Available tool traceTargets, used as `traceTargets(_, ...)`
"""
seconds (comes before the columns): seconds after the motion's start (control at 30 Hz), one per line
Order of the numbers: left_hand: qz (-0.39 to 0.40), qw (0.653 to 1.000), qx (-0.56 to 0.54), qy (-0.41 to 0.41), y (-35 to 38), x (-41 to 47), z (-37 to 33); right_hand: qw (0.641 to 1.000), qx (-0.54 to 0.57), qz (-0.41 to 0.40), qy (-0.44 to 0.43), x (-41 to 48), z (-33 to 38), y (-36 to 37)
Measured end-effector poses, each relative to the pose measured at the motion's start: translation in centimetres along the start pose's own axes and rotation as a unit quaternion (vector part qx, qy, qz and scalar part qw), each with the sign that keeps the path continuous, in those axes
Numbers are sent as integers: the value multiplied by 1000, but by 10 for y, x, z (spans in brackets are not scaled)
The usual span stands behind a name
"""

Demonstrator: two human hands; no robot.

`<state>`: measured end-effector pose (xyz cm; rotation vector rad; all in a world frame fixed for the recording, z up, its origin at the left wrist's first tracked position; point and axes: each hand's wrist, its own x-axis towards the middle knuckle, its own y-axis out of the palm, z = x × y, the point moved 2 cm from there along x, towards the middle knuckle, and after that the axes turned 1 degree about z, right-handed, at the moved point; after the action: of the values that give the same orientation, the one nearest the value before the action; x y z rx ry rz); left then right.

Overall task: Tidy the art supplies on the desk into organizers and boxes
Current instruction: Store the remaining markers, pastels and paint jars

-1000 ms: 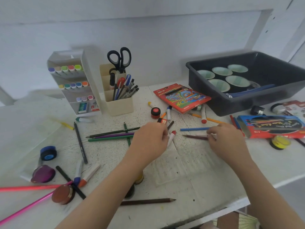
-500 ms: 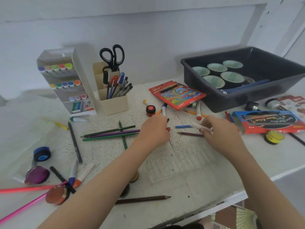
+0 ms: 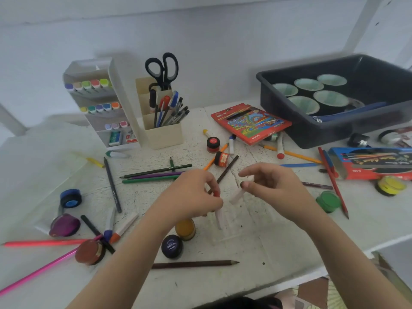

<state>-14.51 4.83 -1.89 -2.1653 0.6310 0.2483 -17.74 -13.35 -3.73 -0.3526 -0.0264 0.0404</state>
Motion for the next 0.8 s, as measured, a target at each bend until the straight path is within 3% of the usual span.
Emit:
traceTargets(0.13,-34,995,90,-11,5,0,6,1000,16,5,14,0,-7,23)
traceTargets(0.3,-44,988,146,-14,8,6,5,998,-53,23,3,2,-12,44)
traceTargets(0.53,-39,988,147,4,4,7,7,999,-18,-22,43,3,-19,52)
traceTargets(0.8,-18,987,157,7,8,1,6,998,-35,-52,25,-1,-23,55)
